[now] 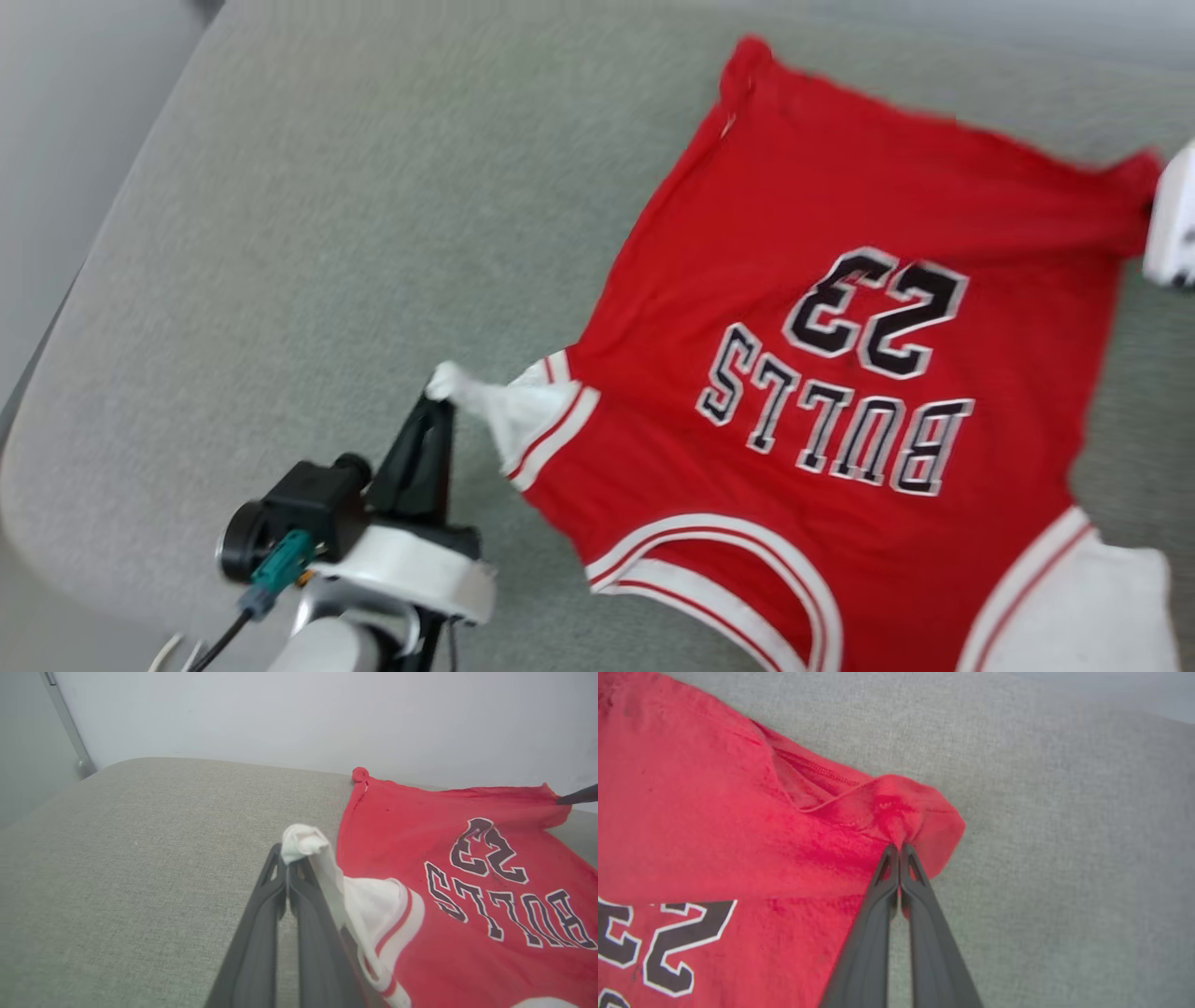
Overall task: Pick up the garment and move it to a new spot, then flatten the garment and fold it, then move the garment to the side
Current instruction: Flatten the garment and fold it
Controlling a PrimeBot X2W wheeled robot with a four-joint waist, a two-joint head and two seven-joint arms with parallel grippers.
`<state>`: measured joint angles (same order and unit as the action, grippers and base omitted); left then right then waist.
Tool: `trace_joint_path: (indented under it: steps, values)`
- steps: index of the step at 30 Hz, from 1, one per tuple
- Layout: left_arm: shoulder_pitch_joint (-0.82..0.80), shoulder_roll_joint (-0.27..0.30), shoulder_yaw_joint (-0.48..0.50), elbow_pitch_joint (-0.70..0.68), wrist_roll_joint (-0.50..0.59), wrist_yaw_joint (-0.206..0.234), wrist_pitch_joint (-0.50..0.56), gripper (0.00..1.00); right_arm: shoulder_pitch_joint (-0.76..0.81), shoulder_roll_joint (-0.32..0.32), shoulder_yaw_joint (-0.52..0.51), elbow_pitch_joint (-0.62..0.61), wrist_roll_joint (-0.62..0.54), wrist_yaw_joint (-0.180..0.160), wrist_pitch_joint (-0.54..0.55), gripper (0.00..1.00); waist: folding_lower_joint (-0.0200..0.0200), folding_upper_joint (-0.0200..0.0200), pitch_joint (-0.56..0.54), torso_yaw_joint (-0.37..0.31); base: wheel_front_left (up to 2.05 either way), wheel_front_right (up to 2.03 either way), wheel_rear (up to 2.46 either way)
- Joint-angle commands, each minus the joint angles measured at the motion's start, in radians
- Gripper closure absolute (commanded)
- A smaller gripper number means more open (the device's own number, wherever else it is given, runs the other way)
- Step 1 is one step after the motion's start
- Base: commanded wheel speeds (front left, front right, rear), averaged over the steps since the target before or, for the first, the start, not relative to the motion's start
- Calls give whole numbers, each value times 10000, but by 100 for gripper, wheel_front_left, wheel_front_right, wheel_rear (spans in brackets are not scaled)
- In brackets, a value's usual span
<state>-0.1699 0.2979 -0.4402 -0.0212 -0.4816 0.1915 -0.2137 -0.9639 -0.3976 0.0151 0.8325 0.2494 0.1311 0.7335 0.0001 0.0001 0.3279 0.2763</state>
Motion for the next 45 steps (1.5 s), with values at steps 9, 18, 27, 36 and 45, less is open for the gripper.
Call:
trace_joint_path:
  steps: [9,18,27,36,45]
  values:
    - [1467,777,901,-215,-415,842,328,100,4427,-719,1566,-3328,1757,-6,-344,100,-1,-1,-1846,-2282,0,0,0]
    - [2365,1172,1323,-553,-715,1261,686,100,9126,256,381,-5883,1849,-6,-194,100,-1,-1,-2262,-3228,0,0,0]
    - [2555,1232,1176,-765,-685,1402,962,100,10646,1736,-1111,-7373,1473,-5,-1072,0,-1,-1,-2363,-3386,0,0,0]
    - [2102,1237,978,-1142,-492,1385,1110,100,8859,2036,-1567,-7197,1503,-5,-4496,0,-1,-1,-1996,-3127,0,0,0]
    - [1056,1003,461,-1533,-175,1117,1130,100,5370,637,535,-5232,2647,-5,-2799,0,-1,-1,-815,-2291,0,0,0]
